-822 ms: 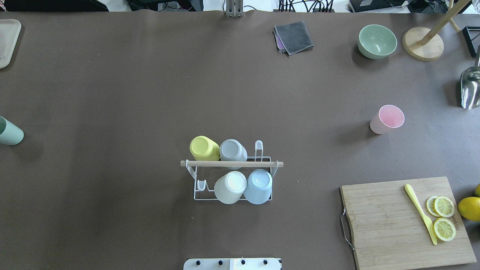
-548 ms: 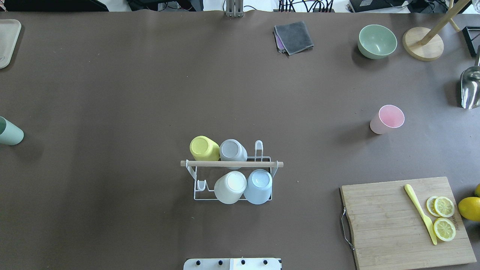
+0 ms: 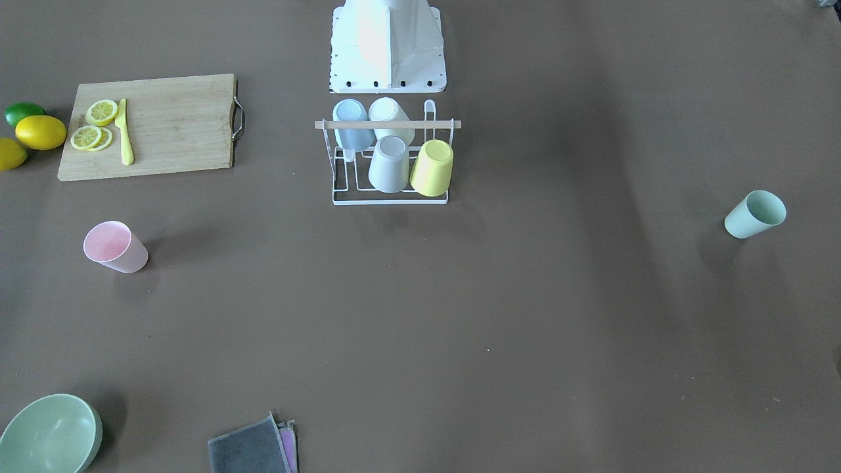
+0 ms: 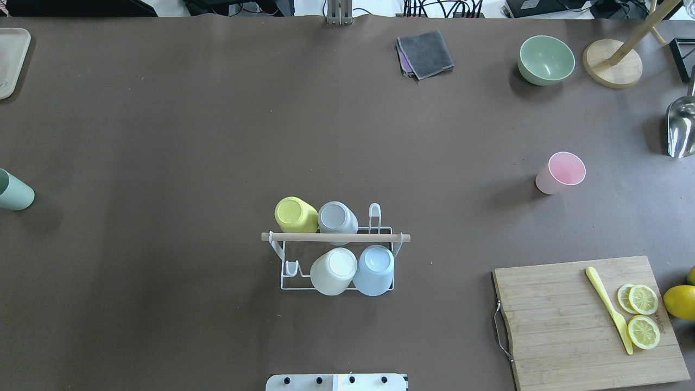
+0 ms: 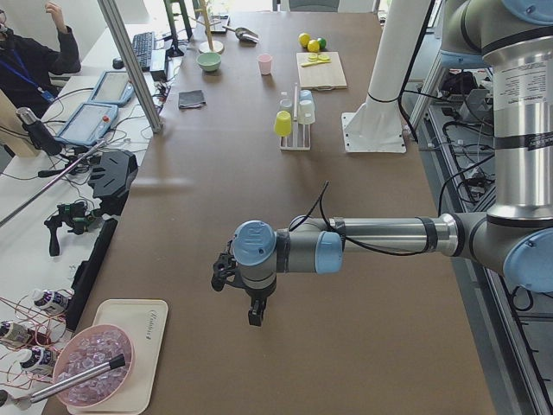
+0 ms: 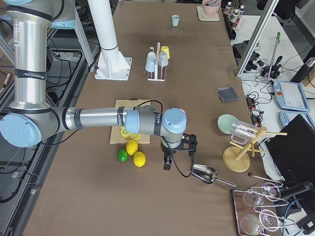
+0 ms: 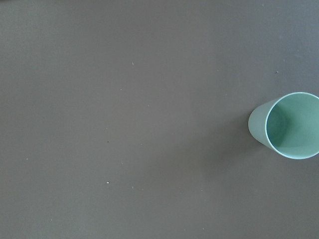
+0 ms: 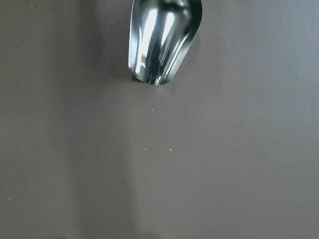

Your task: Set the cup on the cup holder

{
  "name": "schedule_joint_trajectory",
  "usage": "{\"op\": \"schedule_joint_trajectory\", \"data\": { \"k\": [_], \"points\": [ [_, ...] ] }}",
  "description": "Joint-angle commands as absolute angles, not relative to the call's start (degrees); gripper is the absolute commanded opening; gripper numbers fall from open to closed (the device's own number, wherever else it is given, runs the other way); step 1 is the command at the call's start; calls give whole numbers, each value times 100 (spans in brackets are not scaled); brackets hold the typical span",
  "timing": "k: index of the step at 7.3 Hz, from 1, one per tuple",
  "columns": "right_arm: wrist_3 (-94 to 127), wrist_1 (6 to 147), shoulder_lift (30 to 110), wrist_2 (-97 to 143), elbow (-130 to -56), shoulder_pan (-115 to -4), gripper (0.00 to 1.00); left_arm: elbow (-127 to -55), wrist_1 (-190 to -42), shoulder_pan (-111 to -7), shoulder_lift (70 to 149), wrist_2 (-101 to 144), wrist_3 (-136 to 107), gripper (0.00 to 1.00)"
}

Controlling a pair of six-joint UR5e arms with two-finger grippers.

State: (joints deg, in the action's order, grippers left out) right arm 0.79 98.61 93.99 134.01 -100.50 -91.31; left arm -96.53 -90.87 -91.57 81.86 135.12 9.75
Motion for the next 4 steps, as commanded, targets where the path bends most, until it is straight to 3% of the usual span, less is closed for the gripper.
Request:
{"op": "schedule_joint_trajectory", "data": {
  "k": [1, 4],
  "points": [
    [175, 9957, 8810, 13482, -9846, -8748, 100, -9668, -9088, -9167, 8183, 13517, 976, 98],
    [306, 10941, 7692, 13536, -9396, -8090, 100, -9721, -9097, -9342, 8235, 13491, 1019, 98]
  ]
}}
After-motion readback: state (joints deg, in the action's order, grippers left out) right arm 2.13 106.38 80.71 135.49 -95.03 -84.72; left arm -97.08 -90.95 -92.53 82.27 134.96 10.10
